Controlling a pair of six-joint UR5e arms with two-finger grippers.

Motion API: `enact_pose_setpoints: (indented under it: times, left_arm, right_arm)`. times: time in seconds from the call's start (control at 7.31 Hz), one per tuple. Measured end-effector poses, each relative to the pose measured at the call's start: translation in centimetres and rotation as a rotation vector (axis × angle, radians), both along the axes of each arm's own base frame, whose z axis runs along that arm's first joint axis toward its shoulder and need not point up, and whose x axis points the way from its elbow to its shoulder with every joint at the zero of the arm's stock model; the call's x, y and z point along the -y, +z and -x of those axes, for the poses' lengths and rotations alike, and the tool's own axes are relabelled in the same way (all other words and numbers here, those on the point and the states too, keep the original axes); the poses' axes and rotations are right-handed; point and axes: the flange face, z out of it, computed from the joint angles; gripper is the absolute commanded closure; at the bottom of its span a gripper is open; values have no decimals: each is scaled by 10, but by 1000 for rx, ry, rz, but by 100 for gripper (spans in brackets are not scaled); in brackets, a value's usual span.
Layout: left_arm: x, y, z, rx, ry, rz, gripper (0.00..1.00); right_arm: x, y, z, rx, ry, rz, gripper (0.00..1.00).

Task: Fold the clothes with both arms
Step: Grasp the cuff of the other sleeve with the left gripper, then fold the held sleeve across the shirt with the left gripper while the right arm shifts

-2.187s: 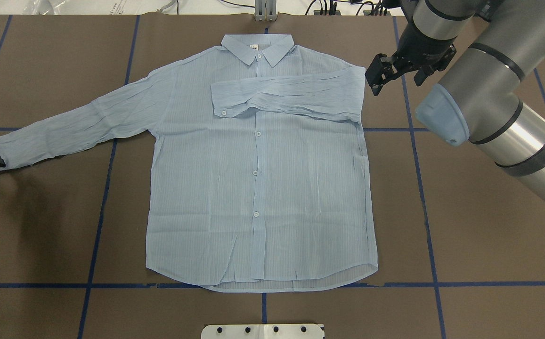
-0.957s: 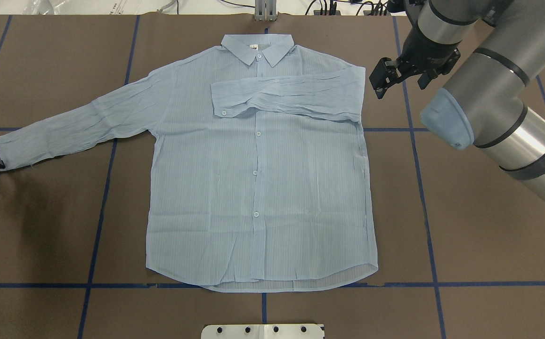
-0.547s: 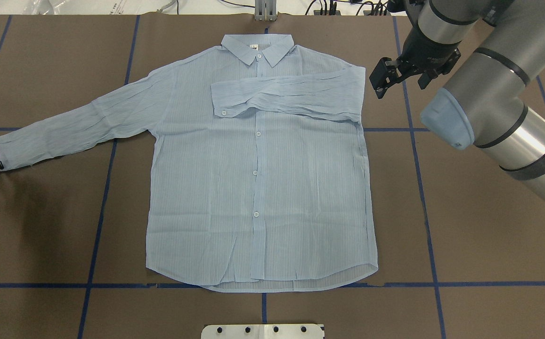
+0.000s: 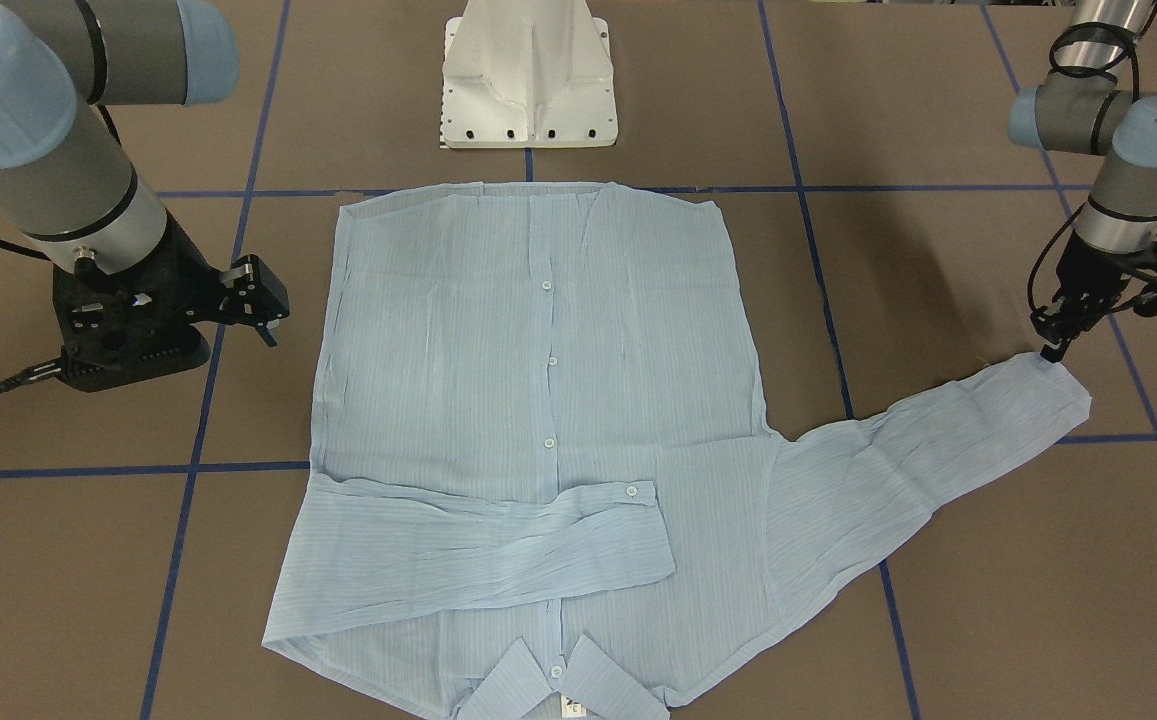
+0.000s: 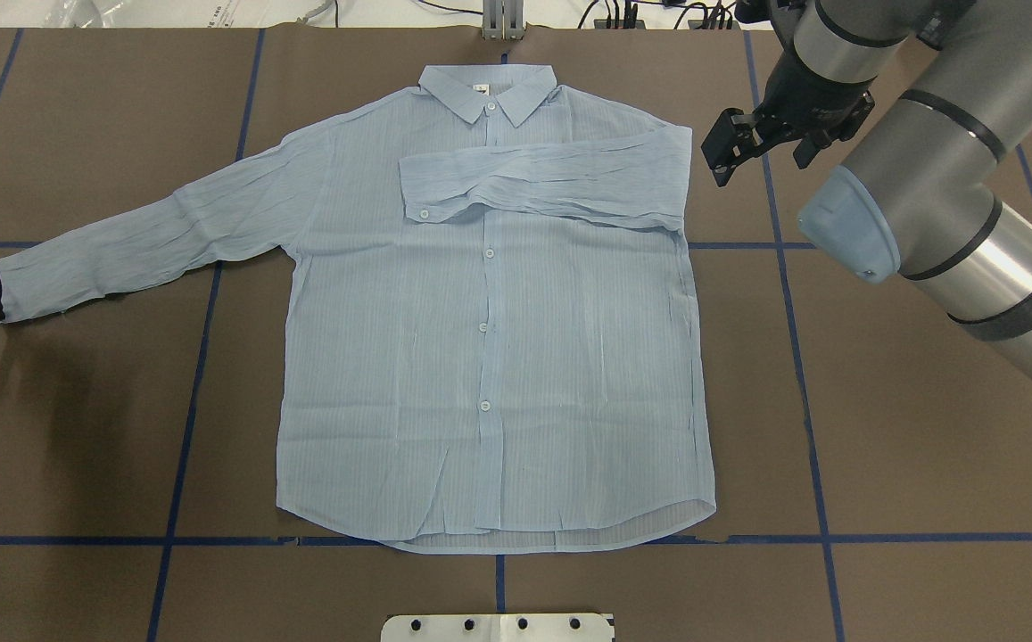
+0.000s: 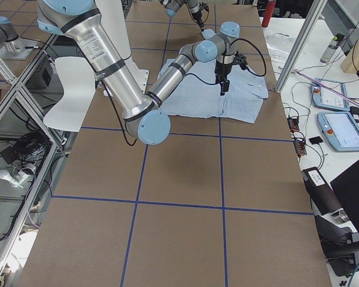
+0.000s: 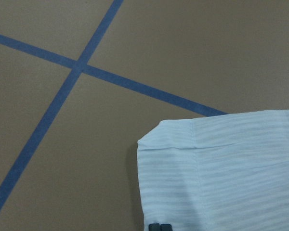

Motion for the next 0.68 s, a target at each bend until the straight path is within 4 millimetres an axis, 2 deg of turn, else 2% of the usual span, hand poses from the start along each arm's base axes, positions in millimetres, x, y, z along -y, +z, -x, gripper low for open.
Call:
enact_pose_setpoints:
  times: [0.14,0.41,0.55,0.68]
  left_arm:
    - [3,-18,-2,-4,2,-7,100]
    - [22,-79,-10,-10,-7,-15,100]
    - [42,-118,-18,-13,-20,-19,100]
    - [70,-168,-31,-14,-32,-22,100]
  right_arm:
    - [-2,3,-5,1,4,1,0]
    - [-8,21,-24,-10,19,14,0]
    - [-10,34,-34,-20,21,19,0]
    - [-10,51,-45,-35,16,22,0]
